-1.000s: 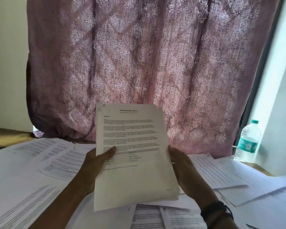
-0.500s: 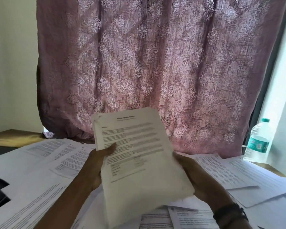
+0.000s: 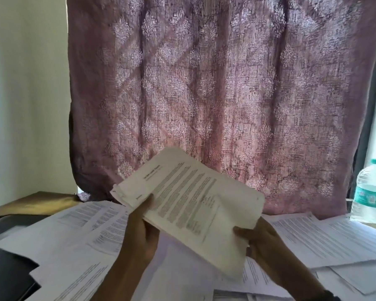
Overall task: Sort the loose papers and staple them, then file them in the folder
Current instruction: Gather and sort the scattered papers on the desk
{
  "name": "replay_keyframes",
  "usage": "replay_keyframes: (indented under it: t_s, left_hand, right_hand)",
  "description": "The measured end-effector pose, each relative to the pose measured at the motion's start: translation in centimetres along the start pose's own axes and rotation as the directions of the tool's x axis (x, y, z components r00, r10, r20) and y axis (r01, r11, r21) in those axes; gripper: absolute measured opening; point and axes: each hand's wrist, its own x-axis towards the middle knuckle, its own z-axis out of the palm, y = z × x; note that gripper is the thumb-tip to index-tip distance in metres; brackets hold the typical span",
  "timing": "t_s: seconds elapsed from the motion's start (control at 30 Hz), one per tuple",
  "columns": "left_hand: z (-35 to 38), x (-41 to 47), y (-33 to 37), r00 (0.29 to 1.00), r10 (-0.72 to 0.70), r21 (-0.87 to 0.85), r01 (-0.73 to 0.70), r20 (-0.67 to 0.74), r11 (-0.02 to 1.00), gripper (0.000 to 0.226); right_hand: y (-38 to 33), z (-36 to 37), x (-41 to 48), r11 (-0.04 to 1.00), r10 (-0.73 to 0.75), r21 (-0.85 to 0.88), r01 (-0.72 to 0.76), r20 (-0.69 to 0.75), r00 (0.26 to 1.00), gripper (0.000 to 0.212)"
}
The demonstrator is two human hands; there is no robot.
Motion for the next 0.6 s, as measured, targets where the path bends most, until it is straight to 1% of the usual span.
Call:
replay_keyframes:
  t_s: [0.07, 0.17, 0.2, 0.23, 0.27, 0.3, 0.33, 0.4, 0.43, 0.47, 0.5, 0.53, 0.6]
  left_hand:
    - [-1.0, 0.3, 1.1, 0.998, -0.038, -0.07, 0.041, 0.046, 0.997, 0.033]
    - [-2.7, 0.7, 2.0, 0.989, -0.128, -0.009, 0.129, 0.074, 0.992, 0.034]
    - [-2.9, 0.6, 2.2, 0.978, -0.174, 0.033, 0.171, 0.114, 0.985, 0.034]
    - [-3.4, 0.8, 2.2, 0.97, -0.206, 0.128, 0.19, 0.129, 0.973, 0.033]
    - [-3.3, 0.7, 2.3, 0.961, -0.246, 0.246, 0.21, 0.127, 0.946, 0.031]
    - [-3.8, 1.0, 2.1, 0.955, -0.276, 0.355, 0.221, 0.11, 0.908, 0.03]
    - [-3.6, 0.8, 2.0, 0.949, -0.299, 0.423, 0.231, 0.101, 0.876, 0.029]
    - [-3.9, 1.2, 1.3, 0.968, -0.244, 0.564, 0.17, 0.058, 0.808, 0.034]
    - [-4.1, 1.6, 0.9, 0.987, -0.16, 0.635, 0.102, 0.034, 0.766, 0.034]
    - [-4.2, 1.8, 0.6, 0.998, -0.058, 0.687, 0.039, 0.005, 0.726, 0.027]
    - [-4.1, 1.9, 0.4, 0.998, 0.051, 0.75, -0.018, -0.02, 0.661, 0.022]
    - [-3.9, 2.0, 0.2, 0.99, 0.141, 0.801, -0.062, -0.028, 0.595, 0.022]
    - [-3.6, 2.0, -0.2, 0.968, 0.248, 0.852, -0.156, 0.032, 0.5, 0.025]
  right_hand:
    - [-0.5, -1.7, 0.0, 0.999, 0.015, -0.044, -0.017, -0.062, 0.998, 0.046]
    - [-0.6, -4.2, 0.0, 0.992, 0.07, -0.096, -0.079, -0.098, 0.993, 0.042]
    - [-0.5, -4.7, 0.1, 0.989, 0.083, -0.114, -0.095, -0.102, 0.991, 0.045]
    - [-0.4, -5.1, 0.1, 0.986, 0.084, -0.136, -0.1, -0.118, 0.989, 0.051]
    - [-0.4, -5.3, 0.1, 0.981, 0.068, -0.169, -0.093, -0.148, 0.987, 0.059]
    - [-0.4, -5.5, 0.1, 0.975, 0.032, -0.21, -0.073, -0.19, 0.981, 0.063]
    - [-0.4, -5.6, 0.1, 0.968, -0.013, -0.246, -0.042, -0.219, 0.976, 0.061]
    - [-0.4, -5.3, 0.2, 0.949, -0.105, -0.313, 0.032, -0.217, 0.971, 0.052]
    - [-0.5, -5.0, 0.2, 0.92, -0.171, -0.384, 0.08, -0.207, 0.963, 0.047]
    - [-0.6, -4.5, 0.1, 0.861, -0.259, -0.491, 0.131, -0.202, 0.945, 0.045]
    - [-0.7, -4.1, 0.1, 0.779, -0.351, -0.602, 0.173, -0.19, 0.917, 0.045]
    - [-0.8, -3.5, 0.1, 0.703, -0.423, -0.681, 0.203, -0.172, 0.89, 0.045]
    - [-0.9, -2.2, 0.0, 0.626, -0.494, -0.739, 0.25, -0.128, 0.86, 0.045]
